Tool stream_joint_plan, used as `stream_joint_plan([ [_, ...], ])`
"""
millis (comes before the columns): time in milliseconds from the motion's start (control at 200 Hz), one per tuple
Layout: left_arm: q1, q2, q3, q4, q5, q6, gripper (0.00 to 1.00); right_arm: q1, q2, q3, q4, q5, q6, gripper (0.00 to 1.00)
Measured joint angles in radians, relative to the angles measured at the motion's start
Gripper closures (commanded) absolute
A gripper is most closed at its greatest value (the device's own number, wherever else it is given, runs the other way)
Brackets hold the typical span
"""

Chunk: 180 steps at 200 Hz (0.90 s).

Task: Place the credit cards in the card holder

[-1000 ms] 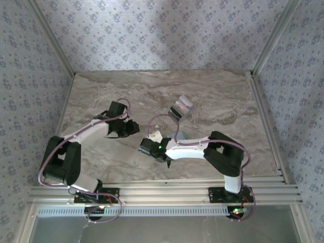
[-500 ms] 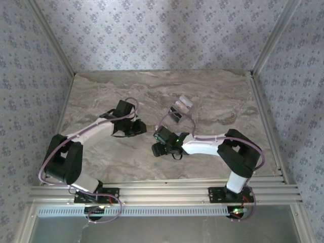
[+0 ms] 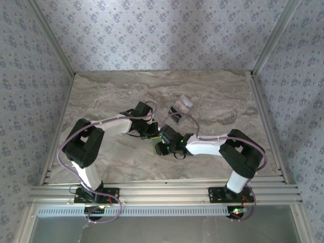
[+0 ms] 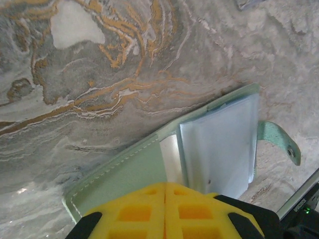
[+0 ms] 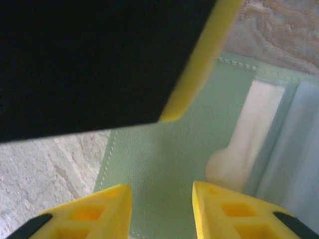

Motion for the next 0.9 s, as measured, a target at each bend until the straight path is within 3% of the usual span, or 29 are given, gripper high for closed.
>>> stream_joint_plan([
  [220, -0.006, 0.011, -0.034, 0.001, -0.021, 0.023, 0.93, -0.002, -0.008, 0.003, -0.021, -0.017, -0.028, 0.59],
  [540, -0.019, 0.027, -0.056, 0.005, -0.058, 0.100, 0.93, -0.047, -0.028, 0.043, -0.128, 0.030, -0.056, 0.41],
  [675, -0.024, 0.024, -0.056, 0.005, -0.070, 0.125, 0.93, -0.083, -0.068, 0.043, -0.148, 0.039, -0.068, 0.20],
  [745, -0.026, 0.024, -0.056, 0.005, -0.076, 0.134, 0.93, -0.108, -0.087, 0.045, -0.148, 0.034, -0.077, 0.01],
  [899, -0.027, 0.024, -0.057, 0.006, -0.077, 0.144, 0.94, -0.175, -0.101, 0.058, -0.146, 0.020, -0.091, 0.00],
])
